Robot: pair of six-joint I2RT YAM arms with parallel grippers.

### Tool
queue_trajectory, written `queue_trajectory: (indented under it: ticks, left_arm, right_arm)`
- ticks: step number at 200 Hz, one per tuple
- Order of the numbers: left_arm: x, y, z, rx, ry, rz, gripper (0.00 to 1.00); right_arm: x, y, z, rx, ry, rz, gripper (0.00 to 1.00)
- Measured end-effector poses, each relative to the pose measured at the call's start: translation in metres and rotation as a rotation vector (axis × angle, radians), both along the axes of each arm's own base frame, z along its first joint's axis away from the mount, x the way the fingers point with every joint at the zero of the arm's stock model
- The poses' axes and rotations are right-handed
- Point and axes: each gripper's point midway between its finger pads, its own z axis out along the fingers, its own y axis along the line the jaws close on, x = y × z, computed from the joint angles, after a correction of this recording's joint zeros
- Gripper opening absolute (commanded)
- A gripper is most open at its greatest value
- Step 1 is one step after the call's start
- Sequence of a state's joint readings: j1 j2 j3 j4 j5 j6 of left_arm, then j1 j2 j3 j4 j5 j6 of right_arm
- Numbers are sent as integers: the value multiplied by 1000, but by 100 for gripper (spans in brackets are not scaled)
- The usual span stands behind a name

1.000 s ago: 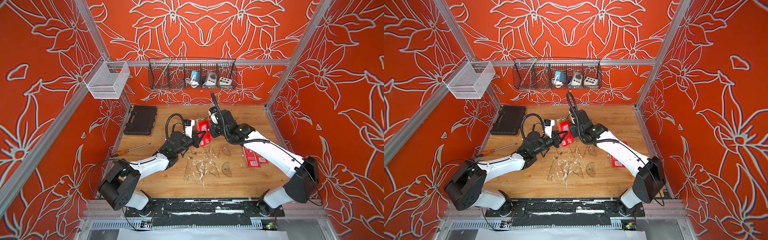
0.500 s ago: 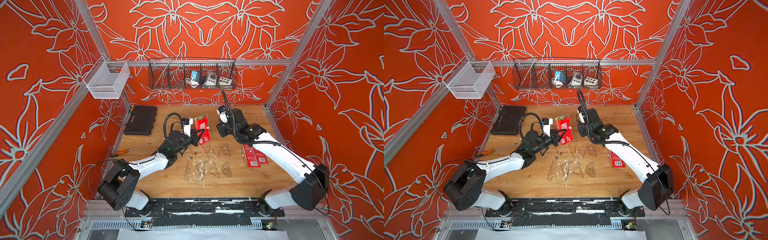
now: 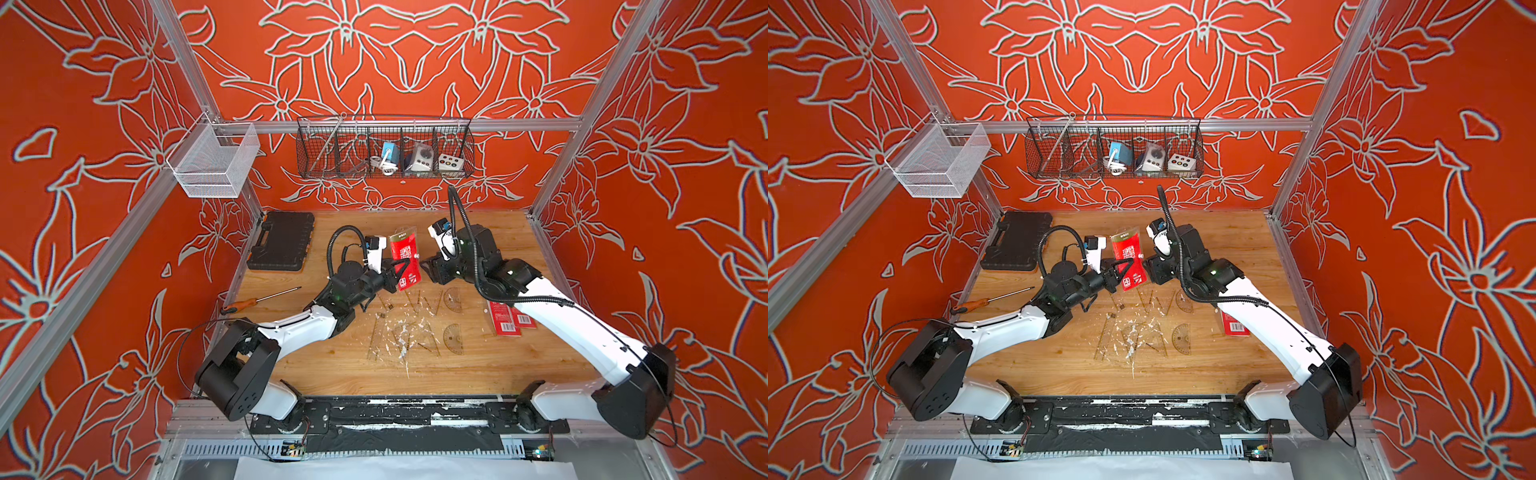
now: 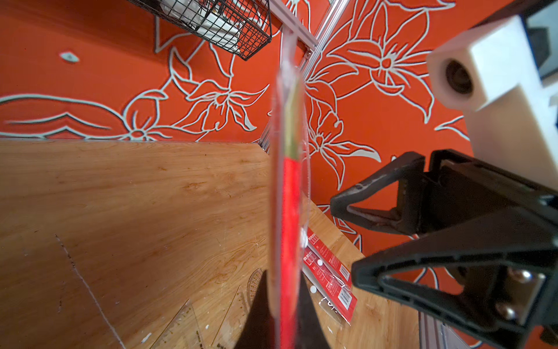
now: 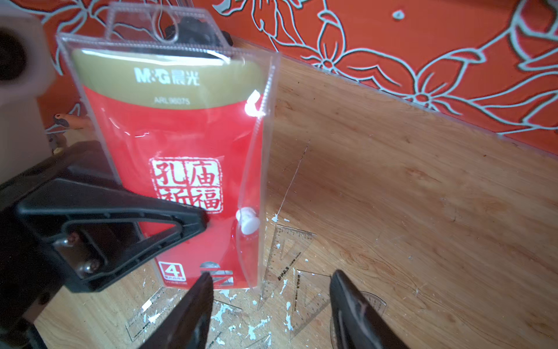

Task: Open the ruler set and take out the ruler
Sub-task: Open the ruler set bag.

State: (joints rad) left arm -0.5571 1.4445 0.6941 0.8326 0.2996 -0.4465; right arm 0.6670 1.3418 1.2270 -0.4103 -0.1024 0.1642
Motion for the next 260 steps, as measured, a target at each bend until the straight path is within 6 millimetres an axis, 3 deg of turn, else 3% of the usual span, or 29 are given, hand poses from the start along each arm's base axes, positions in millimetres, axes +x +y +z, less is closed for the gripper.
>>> queue_trajectory:
  ticks: [41,72,127,165,187,221,260]
  left_arm:
    - [0,-2,5,-8,-7,-13,0]
    - [1,-2,6,-10,-9,-11,0]
    - [-1,-3,8,-15,-12,-25,0]
    - [-3,-5,9,-19,-18,-40,0]
    - [-4,-5,9,-19,-18,-43,0]
    - [-4,-5,9,-18,-19,-46,0]
    - [-4,-5,10,-18,-19,-46,0]
  right_arm:
    - [4,14,-19,-16,31,12,63]
    - [12,9,-26,-50,23,-49,62]
    - [27,-12,-12,-71,-70,-185,44]
    - [26,-5,-1,-48,-104,-138,41]
    - [23,1,-1,-43,-104,-96,30]
    - [20,8,-4,-39,-90,-52,0]
    - [17,13,-3,-28,-78,-6,0]
